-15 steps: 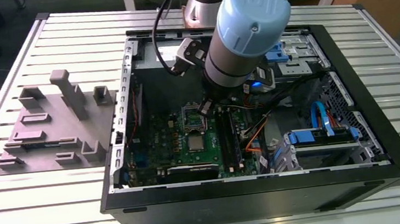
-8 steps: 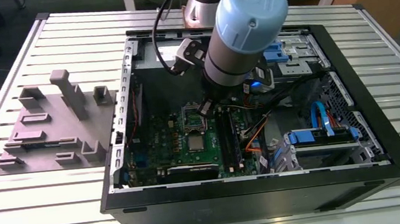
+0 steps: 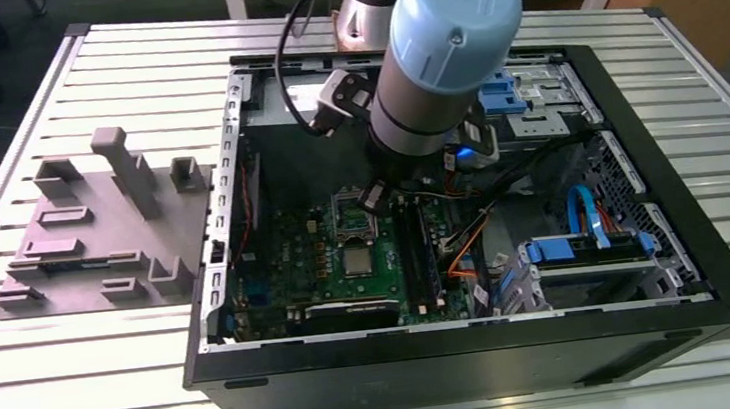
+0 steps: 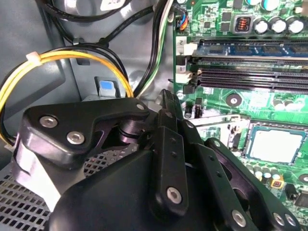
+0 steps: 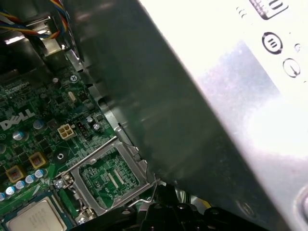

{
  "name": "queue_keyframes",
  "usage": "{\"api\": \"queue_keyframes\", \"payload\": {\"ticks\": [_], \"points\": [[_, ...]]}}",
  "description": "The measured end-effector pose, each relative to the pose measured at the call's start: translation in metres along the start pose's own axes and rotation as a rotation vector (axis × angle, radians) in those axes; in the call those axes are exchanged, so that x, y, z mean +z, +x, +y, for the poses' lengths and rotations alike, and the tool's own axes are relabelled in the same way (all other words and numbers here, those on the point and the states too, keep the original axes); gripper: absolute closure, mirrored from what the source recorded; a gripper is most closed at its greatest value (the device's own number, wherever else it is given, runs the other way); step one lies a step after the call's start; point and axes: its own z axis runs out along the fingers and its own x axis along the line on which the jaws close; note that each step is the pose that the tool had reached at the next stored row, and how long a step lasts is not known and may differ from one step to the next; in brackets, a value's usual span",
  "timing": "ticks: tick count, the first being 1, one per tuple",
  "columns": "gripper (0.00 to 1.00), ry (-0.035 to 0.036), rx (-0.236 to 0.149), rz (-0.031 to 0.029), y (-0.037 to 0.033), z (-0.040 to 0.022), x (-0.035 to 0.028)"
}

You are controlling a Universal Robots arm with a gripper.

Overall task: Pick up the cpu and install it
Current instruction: 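Close the cpu cover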

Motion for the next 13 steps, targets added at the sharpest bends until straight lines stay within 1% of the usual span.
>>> {"api": "queue_keyframes", "payload": {"ticks": [3, 5, 7, 10, 11, 13], "points": [[0.89, 0.0011, 0.001, 0.0043, -0.0006, 0.0007, -0.0024], [0.89, 0.0029, 0.001, 0.0085, -0.0008, 0.0009, -0.0037], [0.89, 0.0066, 0.002, 0.0148, -0.001, 0.0012, -0.0047], [0.89, 0.0143, 0.003, 0.0264, -0.0012, 0.0017, -0.006], [0.89, 0.0163, 0.003, 0.0295, -0.0012, 0.002, -0.0068], [0.89, 0.0191, 0.003, 0.0336, -0.0014, 0.0029, -0.0086]]}}
